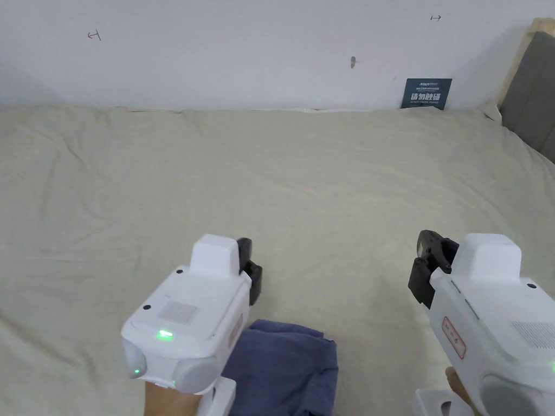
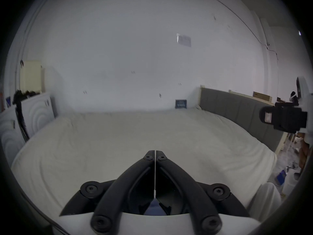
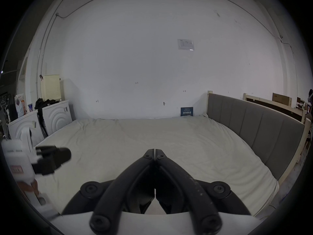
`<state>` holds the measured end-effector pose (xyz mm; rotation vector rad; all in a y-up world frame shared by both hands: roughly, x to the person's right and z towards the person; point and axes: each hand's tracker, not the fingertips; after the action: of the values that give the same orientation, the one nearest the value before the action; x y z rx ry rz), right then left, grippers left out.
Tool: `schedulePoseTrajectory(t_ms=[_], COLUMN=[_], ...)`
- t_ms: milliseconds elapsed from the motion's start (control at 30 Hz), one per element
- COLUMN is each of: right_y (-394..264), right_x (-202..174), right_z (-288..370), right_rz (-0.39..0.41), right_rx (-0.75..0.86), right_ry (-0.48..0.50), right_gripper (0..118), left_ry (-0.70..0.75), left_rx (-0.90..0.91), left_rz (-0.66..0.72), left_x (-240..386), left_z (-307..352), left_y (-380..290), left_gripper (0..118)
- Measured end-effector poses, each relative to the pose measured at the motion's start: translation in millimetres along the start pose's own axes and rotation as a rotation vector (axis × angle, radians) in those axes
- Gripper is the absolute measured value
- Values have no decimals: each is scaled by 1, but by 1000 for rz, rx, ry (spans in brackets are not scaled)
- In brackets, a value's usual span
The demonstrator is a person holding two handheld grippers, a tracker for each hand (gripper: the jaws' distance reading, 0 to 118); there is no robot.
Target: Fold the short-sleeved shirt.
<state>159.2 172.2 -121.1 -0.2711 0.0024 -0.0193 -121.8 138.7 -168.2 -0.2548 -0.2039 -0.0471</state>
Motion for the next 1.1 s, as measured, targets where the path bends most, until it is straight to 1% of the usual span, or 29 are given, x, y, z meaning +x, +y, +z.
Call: schedulePoseTrajectory(t_ms=[67, 200, 300, 400, 733, 833, 1000, 1100], right_y=[3, 7, 7, 7, 3, -4, -47, -79], right_x=[-5, -13, -17, -19, -26, -29, -39, -48], right_z=[2, 4, 6, 9, 6, 2, -14, -24], right_rz=[3, 25, 39, 45, 55, 51, 20, 35], right_rx=[15, 43, 64, 84, 81, 58, -46, -129], right_ry=[5, 6, 8, 16, 32, 43, 107, 131], right_gripper=[1, 1, 1, 1, 1, 1, 1, 1], left_ry=[38, 135, 175, 215, 249, 252, 245, 237], left_rx=[40, 88, 97, 111, 106, 103, 84, 68], left_rz=[-2, -70, -52, -62, 1, 5, 19, 27], left_x=[-14, -31, -47, -59, -78, -79, -82, -83], left_z=[5, 18, 25, 32, 41, 41, 40, 40], left_y=[4, 13, 15, 13, 7, 6, 3, -1], left_gripper=[0, 0, 0, 0, 0, 0, 0, 0])
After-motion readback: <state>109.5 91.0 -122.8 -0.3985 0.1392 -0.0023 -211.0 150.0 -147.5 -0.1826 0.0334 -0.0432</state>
